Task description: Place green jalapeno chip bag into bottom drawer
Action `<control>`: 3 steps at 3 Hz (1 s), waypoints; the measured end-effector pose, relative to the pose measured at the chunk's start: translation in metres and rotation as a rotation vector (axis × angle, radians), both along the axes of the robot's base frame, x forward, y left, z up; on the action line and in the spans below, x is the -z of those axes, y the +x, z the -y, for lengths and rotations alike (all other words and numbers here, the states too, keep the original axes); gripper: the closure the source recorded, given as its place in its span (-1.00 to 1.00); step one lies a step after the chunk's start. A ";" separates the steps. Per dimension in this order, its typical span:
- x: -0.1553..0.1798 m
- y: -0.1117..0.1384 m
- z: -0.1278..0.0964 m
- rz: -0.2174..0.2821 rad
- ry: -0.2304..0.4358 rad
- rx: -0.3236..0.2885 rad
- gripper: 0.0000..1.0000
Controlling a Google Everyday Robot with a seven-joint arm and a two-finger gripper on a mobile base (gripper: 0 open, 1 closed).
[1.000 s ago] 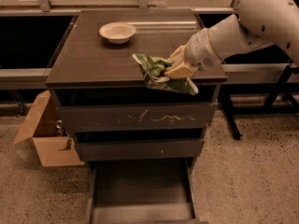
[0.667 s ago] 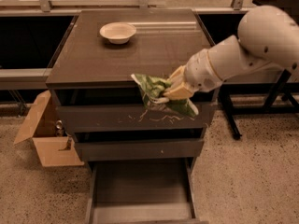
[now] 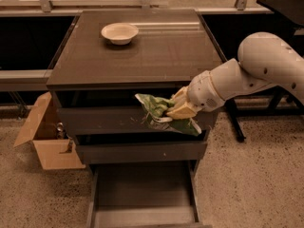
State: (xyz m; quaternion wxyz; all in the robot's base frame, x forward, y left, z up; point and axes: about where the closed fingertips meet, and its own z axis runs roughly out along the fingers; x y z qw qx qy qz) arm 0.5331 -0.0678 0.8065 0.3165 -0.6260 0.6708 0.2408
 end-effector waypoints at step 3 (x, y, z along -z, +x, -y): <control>0.168 -0.044 0.029 -0.181 -0.011 0.012 1.00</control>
Offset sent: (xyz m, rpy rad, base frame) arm -0.0506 -0.0344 -0.1751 0.0143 0.2009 -0.0044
